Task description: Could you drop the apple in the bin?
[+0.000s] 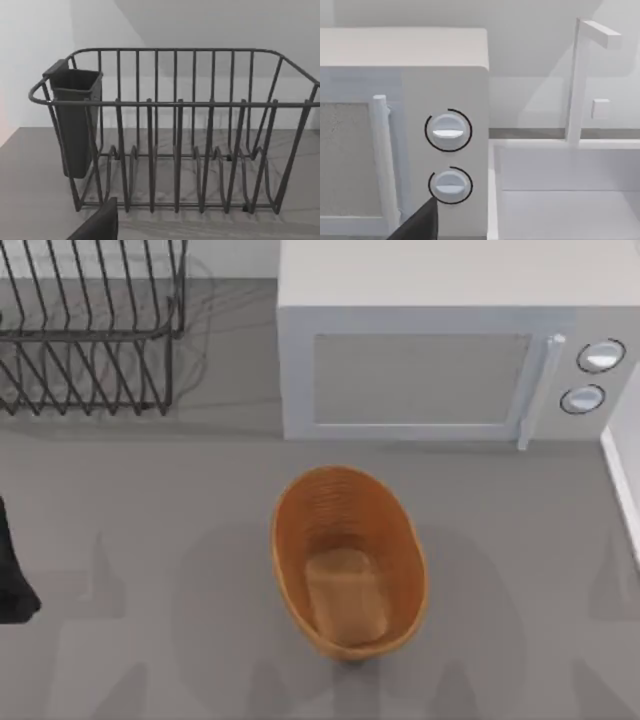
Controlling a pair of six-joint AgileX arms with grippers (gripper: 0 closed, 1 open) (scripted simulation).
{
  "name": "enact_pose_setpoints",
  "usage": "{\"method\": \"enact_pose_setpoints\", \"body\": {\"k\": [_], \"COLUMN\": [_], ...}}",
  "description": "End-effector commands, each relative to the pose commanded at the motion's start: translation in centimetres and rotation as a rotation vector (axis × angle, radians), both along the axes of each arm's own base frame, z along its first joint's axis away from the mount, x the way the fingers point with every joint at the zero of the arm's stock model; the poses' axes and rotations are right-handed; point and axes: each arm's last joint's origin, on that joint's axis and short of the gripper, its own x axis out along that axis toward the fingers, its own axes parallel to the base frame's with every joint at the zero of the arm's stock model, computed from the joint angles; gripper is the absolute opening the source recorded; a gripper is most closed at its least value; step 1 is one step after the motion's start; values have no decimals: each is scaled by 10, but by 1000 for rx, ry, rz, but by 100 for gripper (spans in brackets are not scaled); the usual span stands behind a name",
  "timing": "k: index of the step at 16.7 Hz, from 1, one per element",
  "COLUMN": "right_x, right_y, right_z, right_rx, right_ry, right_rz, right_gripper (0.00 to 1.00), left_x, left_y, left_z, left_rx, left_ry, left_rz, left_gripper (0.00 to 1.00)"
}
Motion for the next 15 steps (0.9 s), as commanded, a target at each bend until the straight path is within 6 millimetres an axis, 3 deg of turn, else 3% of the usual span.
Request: {"method": "enact_pose_setpoints", "body": {"k": [4, 9, 12, 15], "right_x": [0, 0, 0, 0], "right_y": [0, 0, 0, 0], "right_z": [0, 0, 0, 0], "right_rx": [0, 0, 0, 0], "right_ry": [0, 0, 0, 0], "right_rz": [0, 0, 0, 0], "right_gripper": [100, 100, 100, 100], "left_x": [0, 10, 28, 59], "left_y": [0, 2, 5, 12], "left_z": [4, 37, 63, 85], "left_rx": [29, 236, 400, 559], "left_ry": [22, 189, 339, 523], "left_rz": [2, -7, -40, -107], "left_gripper": [100, 100, 100, 100]}}
